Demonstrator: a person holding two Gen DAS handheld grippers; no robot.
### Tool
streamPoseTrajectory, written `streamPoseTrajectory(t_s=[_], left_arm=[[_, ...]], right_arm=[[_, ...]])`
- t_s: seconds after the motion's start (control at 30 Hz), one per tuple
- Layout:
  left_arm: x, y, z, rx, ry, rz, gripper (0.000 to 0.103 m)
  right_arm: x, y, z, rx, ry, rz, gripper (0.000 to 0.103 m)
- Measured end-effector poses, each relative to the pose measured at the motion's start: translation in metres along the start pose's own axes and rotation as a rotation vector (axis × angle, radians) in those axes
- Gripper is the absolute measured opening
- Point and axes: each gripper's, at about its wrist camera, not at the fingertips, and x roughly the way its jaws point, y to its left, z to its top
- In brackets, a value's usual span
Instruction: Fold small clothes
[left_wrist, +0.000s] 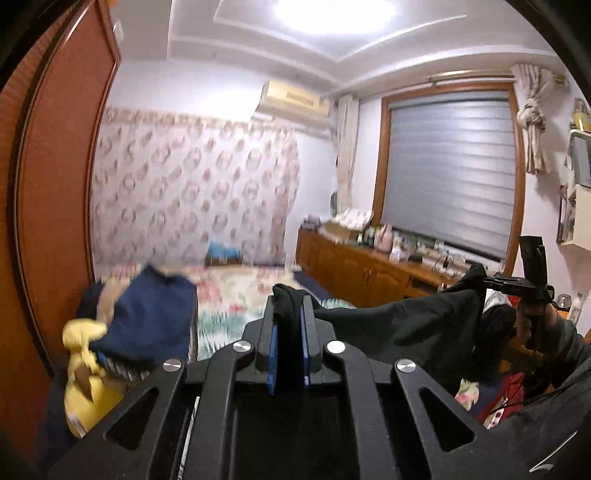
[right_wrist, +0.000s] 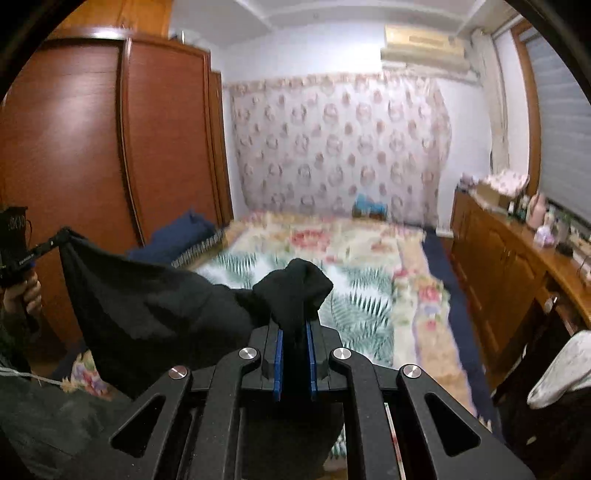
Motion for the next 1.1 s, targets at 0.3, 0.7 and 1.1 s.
streamPoseTrajectory(t_s=[0.3,0.7,1.1], left_arm=[[0.025,0.000,0.078,0.093,-0.084,0.010,0.010],[0.277,0.042,0.058,0.132,0.203,0.125,0.014],[0.392,0.059,-0.024,0.153,0.479,0.140,0.049]], right_arm=[[-0.068,-0.014,0.061,-0.044,-0.195,-0.015,0.010],[0.129,-0.083,0.098,0.012,0.006,-0.220,0.016],[0.323,-0.129,-0.006,0.089,0.378,-0.382,0.044]])
